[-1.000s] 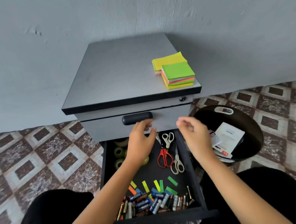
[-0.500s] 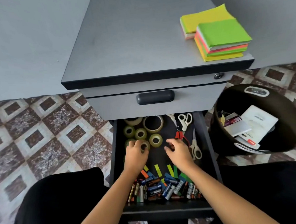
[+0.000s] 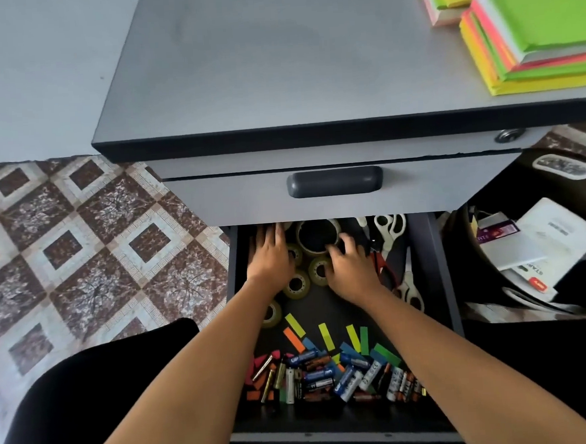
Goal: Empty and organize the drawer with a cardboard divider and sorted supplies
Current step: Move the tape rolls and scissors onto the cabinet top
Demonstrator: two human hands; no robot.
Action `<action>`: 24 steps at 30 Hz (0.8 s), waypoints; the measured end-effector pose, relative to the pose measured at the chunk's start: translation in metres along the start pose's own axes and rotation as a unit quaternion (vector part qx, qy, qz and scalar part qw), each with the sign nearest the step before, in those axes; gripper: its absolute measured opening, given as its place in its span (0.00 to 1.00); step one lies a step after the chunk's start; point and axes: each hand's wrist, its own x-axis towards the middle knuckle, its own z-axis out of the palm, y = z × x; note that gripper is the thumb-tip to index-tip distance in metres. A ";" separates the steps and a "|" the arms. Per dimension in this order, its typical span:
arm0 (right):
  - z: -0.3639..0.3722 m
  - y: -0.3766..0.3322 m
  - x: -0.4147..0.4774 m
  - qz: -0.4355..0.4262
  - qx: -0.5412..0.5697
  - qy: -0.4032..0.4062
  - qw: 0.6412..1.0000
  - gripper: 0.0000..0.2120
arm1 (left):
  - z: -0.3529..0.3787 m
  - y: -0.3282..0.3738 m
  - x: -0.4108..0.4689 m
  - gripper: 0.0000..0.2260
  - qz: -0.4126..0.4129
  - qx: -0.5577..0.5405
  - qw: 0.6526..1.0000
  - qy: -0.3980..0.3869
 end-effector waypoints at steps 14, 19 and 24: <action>0.017 0.013 -0.061 0.057 0.010 0.043 0.997 0.19 | 0.035 0.000 -0.043 0.19 0.059 0.029 0.996 0.064; 0.012 0.009 -0.052 0.047 0.014 0.004 0.999 0.34 | 0.030 -0.001 -0.044 0.24 0.052 -0.017 0.996 0.071; 0.010 0.001 -0.037 0.055 0.001 -0.008 0.998 0.44 | 0.018 0.007 -0.027 0.40 0.007 -0.077 0.996 0.045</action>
